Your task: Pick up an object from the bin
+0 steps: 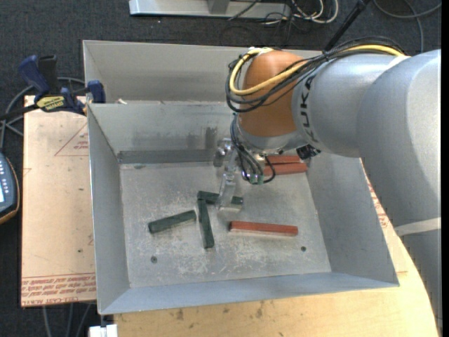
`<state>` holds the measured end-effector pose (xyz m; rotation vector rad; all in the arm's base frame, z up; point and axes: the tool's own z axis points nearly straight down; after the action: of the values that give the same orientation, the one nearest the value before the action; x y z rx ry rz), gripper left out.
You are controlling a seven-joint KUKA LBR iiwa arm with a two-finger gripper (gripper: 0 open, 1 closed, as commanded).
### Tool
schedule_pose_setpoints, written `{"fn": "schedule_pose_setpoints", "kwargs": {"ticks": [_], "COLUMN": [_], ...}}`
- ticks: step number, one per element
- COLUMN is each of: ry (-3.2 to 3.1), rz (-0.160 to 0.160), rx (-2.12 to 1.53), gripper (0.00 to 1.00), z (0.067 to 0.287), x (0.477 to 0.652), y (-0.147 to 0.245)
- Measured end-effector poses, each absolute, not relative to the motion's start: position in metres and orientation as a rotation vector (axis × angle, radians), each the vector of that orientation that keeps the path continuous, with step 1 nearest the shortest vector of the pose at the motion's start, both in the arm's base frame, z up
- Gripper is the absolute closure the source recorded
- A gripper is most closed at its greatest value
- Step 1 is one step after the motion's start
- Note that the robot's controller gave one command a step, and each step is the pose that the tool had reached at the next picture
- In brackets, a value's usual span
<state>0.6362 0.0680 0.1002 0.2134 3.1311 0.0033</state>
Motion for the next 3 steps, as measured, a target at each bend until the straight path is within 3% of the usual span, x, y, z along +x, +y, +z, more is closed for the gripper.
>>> {"fn": "schedule_pose_setpoints", "kwargs": {"ticks": [1,2,3], "ry": [3.122,3.12,3.117], "rz": [0.002,0.003,0.004], "rx": [0.36,0.359,0.36], "gripper": [0.0,0.0,1.0], "z": [0.069,0.0695,0.0708], "x": [0.6298,0.6304,0.6312], "y": [0.0599,0.0604,0.0603]}}
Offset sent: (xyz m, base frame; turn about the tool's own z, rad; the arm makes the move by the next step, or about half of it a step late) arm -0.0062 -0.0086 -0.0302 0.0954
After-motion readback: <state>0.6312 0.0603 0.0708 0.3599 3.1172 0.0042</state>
